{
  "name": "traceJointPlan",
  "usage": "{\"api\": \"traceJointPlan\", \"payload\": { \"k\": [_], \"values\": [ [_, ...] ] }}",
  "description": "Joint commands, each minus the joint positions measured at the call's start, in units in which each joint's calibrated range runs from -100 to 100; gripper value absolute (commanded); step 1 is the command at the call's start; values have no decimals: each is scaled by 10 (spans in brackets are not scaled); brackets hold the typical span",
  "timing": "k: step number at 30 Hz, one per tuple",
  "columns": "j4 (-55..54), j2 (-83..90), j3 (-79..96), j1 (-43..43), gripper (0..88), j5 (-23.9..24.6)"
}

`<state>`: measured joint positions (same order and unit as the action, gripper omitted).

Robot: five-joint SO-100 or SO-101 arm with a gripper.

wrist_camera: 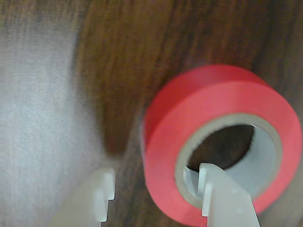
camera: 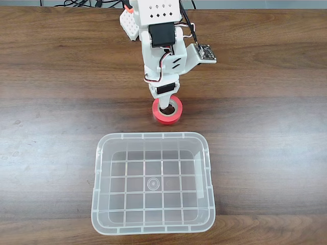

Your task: Grab the tape and place it in the box.

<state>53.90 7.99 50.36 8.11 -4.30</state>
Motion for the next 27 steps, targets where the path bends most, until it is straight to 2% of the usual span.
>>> {"api": "traceJointPlan", "payload": {
  "k": [1,5,7,19,27],
  "values": [
    [-14,-12,-14,1,156,-2],
    [-14,-12,-14,1,46,-5],
    [-13,-12,-14,0,28,-5],
    [-4,-8,-24,2,25,-4],
    [141,135,-166,2,24,-4]
  ]
}}
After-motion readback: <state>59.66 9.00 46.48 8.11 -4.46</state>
